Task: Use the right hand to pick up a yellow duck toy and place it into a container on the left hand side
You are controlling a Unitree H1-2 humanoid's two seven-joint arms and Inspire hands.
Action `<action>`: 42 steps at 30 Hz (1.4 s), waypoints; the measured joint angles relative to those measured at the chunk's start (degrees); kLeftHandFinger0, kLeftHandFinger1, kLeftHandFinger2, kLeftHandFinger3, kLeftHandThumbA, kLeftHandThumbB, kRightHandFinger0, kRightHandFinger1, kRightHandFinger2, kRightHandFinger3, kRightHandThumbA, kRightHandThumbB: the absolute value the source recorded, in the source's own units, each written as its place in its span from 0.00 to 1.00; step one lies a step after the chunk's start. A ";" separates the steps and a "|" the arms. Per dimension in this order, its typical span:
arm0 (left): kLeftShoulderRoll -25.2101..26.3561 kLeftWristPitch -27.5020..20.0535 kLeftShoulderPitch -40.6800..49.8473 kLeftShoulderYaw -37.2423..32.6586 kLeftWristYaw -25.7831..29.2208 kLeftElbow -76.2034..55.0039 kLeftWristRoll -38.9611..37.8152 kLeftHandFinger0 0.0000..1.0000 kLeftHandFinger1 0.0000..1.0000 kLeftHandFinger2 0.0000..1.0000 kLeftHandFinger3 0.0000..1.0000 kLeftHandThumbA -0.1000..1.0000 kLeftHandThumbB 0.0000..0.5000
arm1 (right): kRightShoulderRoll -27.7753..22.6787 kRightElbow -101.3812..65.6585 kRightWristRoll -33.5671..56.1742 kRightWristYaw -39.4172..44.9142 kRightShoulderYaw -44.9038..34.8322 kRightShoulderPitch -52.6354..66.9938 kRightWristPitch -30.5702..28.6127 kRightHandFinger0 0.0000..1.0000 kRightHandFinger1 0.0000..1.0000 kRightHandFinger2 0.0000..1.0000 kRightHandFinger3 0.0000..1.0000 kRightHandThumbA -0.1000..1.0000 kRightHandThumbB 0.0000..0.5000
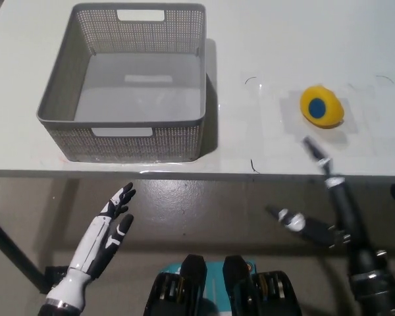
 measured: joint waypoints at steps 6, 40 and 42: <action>0.52 -0.03 -0.37 -1.38 -1.30 -0.23 0.87 1.00 1.00 1.00 1.00 1.00 0.57 | -3.99 -5.00 -4.37 0.19 -4.73 -3.96 7.51 1.00 1.00 1.00 1.00 0.99 0.80; -0.32 -0.08 6.41 0.22 -2.04 -1.22 0.81 1.00 1.00 1.00 1.00 1.00 0.55 | -11.55 67.49 -15.16 14.86 17.59 -56.60 22.03 1.00 1.00 1.00 1.00 0.90 1.00; -0.39 -0.25 6.41 0.36 -1.99 -1.19 0.82 1.00 1.00 1.00 1.00 1.00 0.57 | -11.48 71.44 -15.18 16.79 19.02 -59.12 21.90 1.00 1.00 1.00 1.00 0.87 0.98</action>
